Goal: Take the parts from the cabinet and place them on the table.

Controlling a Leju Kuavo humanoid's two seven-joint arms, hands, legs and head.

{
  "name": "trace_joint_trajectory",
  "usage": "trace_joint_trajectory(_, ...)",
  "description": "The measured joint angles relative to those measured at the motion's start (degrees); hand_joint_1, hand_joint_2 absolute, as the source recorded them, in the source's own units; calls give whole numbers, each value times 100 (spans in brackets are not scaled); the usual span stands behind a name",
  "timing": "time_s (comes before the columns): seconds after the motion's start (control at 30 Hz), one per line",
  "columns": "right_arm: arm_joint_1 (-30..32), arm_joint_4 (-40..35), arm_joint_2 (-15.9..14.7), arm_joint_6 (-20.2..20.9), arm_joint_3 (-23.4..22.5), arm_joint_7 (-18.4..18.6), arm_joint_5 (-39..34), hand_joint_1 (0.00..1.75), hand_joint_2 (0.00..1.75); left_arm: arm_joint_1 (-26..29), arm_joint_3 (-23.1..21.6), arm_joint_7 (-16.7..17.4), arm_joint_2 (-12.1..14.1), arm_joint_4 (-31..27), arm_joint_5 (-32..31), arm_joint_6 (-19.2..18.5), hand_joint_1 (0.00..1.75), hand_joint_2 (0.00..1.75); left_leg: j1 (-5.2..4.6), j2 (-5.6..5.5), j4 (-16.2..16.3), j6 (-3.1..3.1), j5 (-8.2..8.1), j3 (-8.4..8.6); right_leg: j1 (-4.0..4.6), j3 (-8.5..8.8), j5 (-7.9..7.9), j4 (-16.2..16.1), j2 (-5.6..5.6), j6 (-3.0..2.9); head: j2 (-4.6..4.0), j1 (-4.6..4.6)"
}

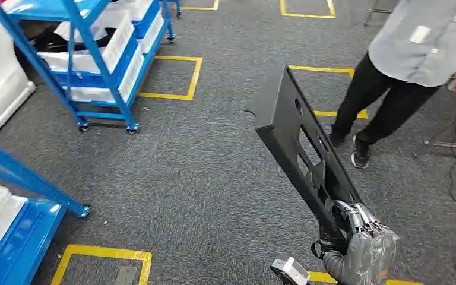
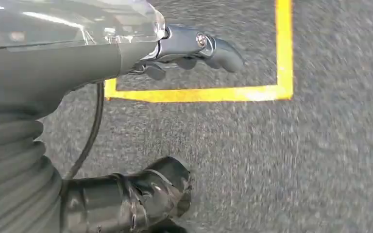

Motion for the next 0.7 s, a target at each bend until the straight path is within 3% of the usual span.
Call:
trace_joint_trajectory(0.03, 61, -35, 26, 0, -40, -31, -4, 175, 175, 14, 2, -4, 0, 0, 7, 0, 0, 175, 0, -10, 322, -11, -74, -167, 2, -1, -1, 11, 82, -1, 2, -2)
trace_joint_trajectory(0.07, 103, -59, 44, 0, -77, -55, -13, 175, 175, 30, 4, -7, 0, 0, 11, 0, 0, 175, 6, -10, 355, -20, 19, -208, 2, 1, -5, 24, 168, -3, 2, -2)
trace_joint_trajectory(0.13, 166, -103, 87, 0, -151, -101, -20, 175, 175, 26, 7, -22, 0, 0, 20, -2, 0, 175, 30, -26, -268, -24, 496, 40, -10, 5, -21, 59, 332, 19, 0, -2)
trace_joint_trajectory(0.17, 197, -136, 116, 0, -188, -125, -26, 175, 175, 19, 7, -28, 2, 0, 35, -2, 0, 175, 54, -116, -790, -26, 782, 268, -20, 5, -41, 98, 413, 50, 2, -2)
trace_joint_trajectory(0.2, 217, -162, 136, 0, -223, -143, -31, 175, 175, 25, 13, -37, 2, 0, 40, -4, 0, 175, 96, -420, -1129, -32, 830, 395, -31, -30, -68, 146, 466, 88, 0, -2)
trace_joint_trajectory(0.23, 218, -193, 155, 0, -267, -156, -39, 175, 175, 26, 26, -46, 2, 0, 48, -11, 0, 175, 89, -573, -1247, -25, 777, 414, 8, -90, -83, 233, 533, 120, 2, -2)
trace_joint_trajectory(0.33, 321, -254, 190, -4, -363, -193, -52, 175, 175, 12, 28, -74, 2, 0, 53, -18, 0, 175, 35, -423, -1202, 70, 800, 422, -51, -133, -14, 158, 693, 238, 0, -2)
trace_joint_trajectory(0.37, 341, -260, 195, -4, -391, -202, -52, 175, 175, 13, 31, -76, -2, 0, 57, -17, 0, 175, 70, -361, -1275, 128, 838, 431, -44, -138, -4, 159, 758, 260, 2, 0)
trace_joint_trajectory(0.43, 364, -289, 203, -7, -442, -215, -52, 175, 175, 4, 33, -85, 0, 0, 55, -20, 0, 175, 71, -220, -1329, 203, 872, 469, -18, -292, -262, 499, 238, 290, 2, 22)
trace_joint_trajectory(0.47, 351, -300, 205, -7, -453, -217, -52, 175, 175, 13, 33, -85, 0, 0, 55, -22, 0, 175, 52, -141, -1331, 214, 867, 467, -22, -499, -485, 930, 110, 315, 2, 20)
trace_joint_trajectory(0.53, 370, -297, 210, -7, -472, -217, -55, 175, 175, 31, 37, -85, 2, 0, 57, -22, 0, 175, 30, 24, -1330, 238, 850, 467, -31, -910, -813, 1778, 35, 338, 0, 22)
trace_joint_trajectory(0.57, 377, -297, 212, -4, -488, -217, -55, 175, 175, 30, 39, -85, 4, 0, 57, -22, 0, 175, 27, 92, -1329, 239, 841, 471, -33, -986, -801, 1923, 28, 343, 2, 18)
trace_joint_trajectory(0.6, 378, -297, 212, -4, -501, -217, -55, 175, 175, 27, 42, -85, 4, 0, 55, -22, 0, 175, 25, 161, -1329, 235, 827, 485, -31, -913, -650, 1771, 17, 338, 2, 20)
trace_joint_trajectory(0.67, 380, -300, 219, -7, -520, -217, -55, 175, 175, 17, 42, -85, 0, 0, 55, -22, 0, 175, 21, 276, -1329, 220, 788, 546, -16, -403, -157, 839, -62, 288, 2, 20)
trace_joint_trajectory(0.7, 379, -308, 219, -7, -527, -217, -55, 175, 175, 14, 42, -85, 0, 0, 57, -22, 0, 175, 17, 328, -1331, 207, 760, 590, 16, -93, 33, 277, -247, 231, 2, 20)
